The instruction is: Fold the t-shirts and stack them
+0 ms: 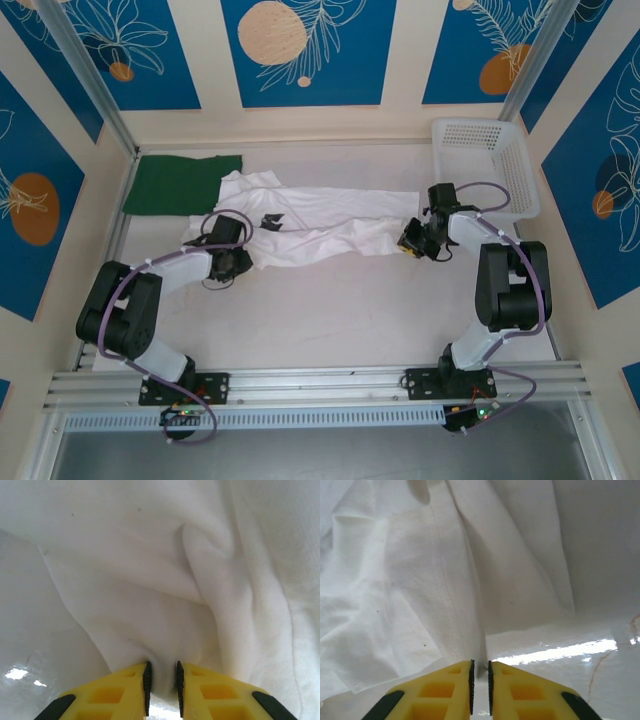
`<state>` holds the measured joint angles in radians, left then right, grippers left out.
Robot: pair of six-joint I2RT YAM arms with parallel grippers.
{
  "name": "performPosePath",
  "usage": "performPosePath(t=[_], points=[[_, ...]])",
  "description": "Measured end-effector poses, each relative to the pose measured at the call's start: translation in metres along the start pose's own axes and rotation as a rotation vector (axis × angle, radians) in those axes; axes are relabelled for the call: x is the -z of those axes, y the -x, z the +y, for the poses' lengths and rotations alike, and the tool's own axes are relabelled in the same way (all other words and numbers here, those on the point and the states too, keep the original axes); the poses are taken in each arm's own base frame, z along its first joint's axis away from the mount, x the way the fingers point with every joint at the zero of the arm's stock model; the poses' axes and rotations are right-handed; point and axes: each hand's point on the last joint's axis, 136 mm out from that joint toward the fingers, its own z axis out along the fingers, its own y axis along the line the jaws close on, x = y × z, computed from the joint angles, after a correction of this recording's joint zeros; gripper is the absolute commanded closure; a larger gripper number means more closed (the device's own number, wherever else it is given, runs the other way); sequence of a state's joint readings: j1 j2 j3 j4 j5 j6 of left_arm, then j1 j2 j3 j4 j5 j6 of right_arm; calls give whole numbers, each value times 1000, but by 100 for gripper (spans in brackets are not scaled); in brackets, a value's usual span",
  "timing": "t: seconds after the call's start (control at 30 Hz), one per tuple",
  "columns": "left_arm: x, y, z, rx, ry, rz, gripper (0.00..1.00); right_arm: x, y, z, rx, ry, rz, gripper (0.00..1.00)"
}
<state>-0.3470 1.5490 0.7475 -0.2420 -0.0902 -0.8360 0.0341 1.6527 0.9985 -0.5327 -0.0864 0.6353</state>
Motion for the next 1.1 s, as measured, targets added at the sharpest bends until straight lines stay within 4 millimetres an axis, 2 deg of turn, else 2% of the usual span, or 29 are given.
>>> performPosePath(t=[0.1, 0.27, 0.37, 0.47, 0.6, 0.83, 0.93, 1.1], points=[[0, 0, 0, 0, -1, 0, 77, 0, 1, -1, -3, -1, -2, 80], [0, 0, -1, -5, -3, 2, 86, -1, 1, -5, -13, -3, -2, 82], [0, 0, -1, -7, -5, 0, 85, -2, -1, -9, -24, -9, 4, 72], [0, 0, -1, -7, -6, -1, 85, -4, -1, -10, -27, -13, 5, 71], [1, 0, -1, -6, -14, -8, 91, -8, -2, -12, -30, -18, 12, 67], [1, 0, -1, -6, -19, -13, 95, -18, -4, -12, -29, -19, 32, 65], [2, 0, -1, -6, -21, -15, 100, -24, -7, -11, -23, -23, 45, 68], [4, 0, -1, -6, -29, -23, 100, -29, -7, -9, -28, -20, 58, 87]])
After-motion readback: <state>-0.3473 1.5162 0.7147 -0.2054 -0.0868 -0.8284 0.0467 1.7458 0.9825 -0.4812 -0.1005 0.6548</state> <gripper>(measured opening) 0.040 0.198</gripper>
